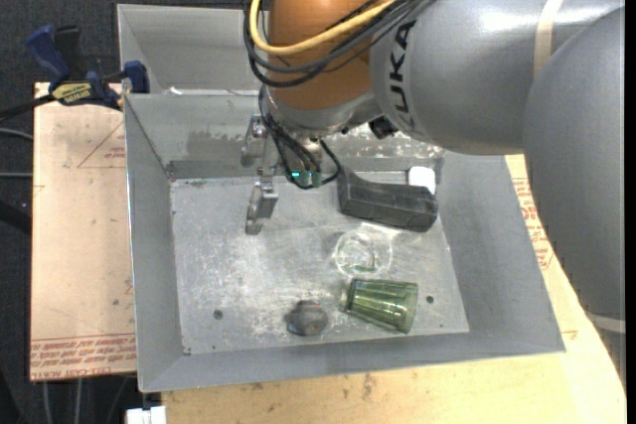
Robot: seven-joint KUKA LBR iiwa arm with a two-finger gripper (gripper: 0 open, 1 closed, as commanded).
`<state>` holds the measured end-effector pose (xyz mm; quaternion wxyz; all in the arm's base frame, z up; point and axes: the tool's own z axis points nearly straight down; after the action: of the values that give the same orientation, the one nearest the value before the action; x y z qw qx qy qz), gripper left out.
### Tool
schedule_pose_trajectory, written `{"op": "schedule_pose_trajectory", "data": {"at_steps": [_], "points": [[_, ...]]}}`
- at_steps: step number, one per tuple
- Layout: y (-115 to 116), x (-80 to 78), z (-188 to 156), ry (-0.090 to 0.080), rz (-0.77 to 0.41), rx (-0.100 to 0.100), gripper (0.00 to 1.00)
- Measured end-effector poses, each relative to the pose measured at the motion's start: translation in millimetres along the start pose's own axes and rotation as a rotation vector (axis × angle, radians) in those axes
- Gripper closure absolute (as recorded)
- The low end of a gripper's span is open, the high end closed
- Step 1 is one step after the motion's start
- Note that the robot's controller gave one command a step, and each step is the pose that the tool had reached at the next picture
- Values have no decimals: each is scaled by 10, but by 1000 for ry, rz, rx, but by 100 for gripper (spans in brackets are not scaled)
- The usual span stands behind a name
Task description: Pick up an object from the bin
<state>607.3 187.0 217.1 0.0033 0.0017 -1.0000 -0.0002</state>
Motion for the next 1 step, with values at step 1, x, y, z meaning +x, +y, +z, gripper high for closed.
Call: {"op": "schedule_pose_trajectory", "data": {"at_steps": [1], "points": [[-9,-17,-45,-8,3,-1,0]]}}
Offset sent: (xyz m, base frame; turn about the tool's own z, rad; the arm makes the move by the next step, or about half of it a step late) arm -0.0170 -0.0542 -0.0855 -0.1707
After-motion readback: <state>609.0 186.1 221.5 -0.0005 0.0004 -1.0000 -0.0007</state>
